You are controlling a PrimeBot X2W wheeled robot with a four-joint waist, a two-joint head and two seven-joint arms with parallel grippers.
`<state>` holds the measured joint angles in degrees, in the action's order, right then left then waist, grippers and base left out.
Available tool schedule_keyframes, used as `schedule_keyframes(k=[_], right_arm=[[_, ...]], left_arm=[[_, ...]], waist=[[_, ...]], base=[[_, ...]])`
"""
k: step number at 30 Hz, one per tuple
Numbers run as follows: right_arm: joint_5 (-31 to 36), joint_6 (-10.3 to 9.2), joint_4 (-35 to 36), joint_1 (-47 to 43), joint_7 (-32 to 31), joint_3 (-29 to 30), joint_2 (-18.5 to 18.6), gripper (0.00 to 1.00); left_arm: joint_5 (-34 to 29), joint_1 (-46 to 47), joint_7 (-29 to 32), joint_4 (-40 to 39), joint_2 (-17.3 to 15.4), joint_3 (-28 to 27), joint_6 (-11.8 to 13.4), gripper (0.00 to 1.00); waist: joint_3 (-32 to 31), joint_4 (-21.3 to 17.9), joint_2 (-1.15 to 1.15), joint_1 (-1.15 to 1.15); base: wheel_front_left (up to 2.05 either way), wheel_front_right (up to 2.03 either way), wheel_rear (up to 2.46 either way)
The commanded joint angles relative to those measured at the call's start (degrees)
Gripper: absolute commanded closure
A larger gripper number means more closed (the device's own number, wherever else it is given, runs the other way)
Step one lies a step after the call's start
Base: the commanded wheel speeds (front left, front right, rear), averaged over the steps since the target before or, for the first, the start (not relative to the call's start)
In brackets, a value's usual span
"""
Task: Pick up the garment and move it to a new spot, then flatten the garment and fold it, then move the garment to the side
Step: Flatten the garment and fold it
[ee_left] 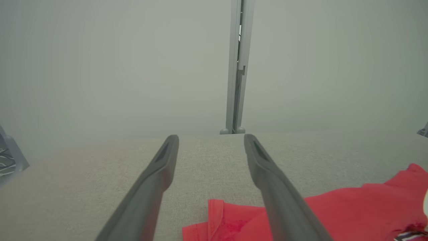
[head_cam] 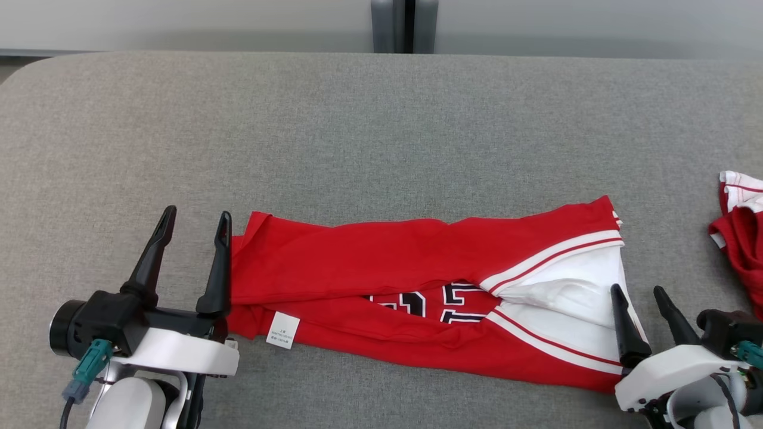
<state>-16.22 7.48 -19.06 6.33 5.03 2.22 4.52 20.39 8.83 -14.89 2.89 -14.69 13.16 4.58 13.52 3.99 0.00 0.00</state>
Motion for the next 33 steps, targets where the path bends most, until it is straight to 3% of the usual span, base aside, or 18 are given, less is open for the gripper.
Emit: schedule_keyframes(k=[1, 10, 11, 12, 13, 20, 27, 33], right_arm=[[-1.05, 0.04, -4.24, 2.11, 0.98, -1.16, 0.05, 0.00], [-4.96, 0.24, -13.11, 3.72, 0.86, -8.17, -1.08, 0.00], [-5.94, 0.24, -13.62, 3.74, 0.68, -9.20, -1.25, 0.24], [-6.66, 0.25, -13.98, 3.82, 0.89, -9.99, -1.38, 0.75], [-7.07, 0.25, -14.15, 3.86, 1.35, -10.41, -1.18, 1.00], [-10.00, -0.18, -12.94, 5.31, 5.28, -8.19, 2.53, 1.00], [-10.33, -0.10, -10.19, 4.67, 6.73, -1.55, 7.11, 1.00], [-10.79, 0.03, -5.16, 4.24, 4.09, -1.30, 6.71, 1.00]], left_arm=[[-0.60, 1.48, -0.22, 0.38, 0.23, -0.18, -0.54, 0.00], [-1.20, 2.46, -0.22, 0.97, 0.96, -0.90, -1.40, 0.00], [-1.24, 2.45, -0.22, 1.00, 1.05, -1.04, -1.47, 0.00], [-1.29, 2.46, -0.22, 1.02, 1.15, -1.24, -1.55, 0.00], [-1.36, 2.44, -0.22, 1.07, 1.19, -1.41, -1.67, 0.00], [-1.90, 2.63, -0.22, 1.13, 1.57, -2.47, -2.42, 0.00], [-1.91, 2.77, -0.22, 1.88, 1.86, -2.93, -3.28, 0.00], [-2.09, 2.44, -0.22, 1.96, 1.92, -3.54, -3.40, 0.00]], waist=[[0.87, 0.15, 0.00, 0.00], [1.77, 0.24, 0.00, 0.00], [1.84, 0.16, 0.00, 0.00], [1.90, 0.06, 0.00, 0.00], [1.93, -0.05, 0.00, 0.00], [2.29, -1.05, 0.00, 0.00], [2.22, -2.09, 0.00, 0.00], [1.74, -2.82, 0.00, 0.00]], base=[[0.00, 0.00, 0.00], [0.00, 0.00, 0.00], [0.00, 0.00, 0.00], [0.00, 0.00, 0.00], [0.00, 0.00, 0.00], [0.00, 0.00, 0.00], [0.00, 0.00, 0.00], [0.00, 0.00, 0.00]])
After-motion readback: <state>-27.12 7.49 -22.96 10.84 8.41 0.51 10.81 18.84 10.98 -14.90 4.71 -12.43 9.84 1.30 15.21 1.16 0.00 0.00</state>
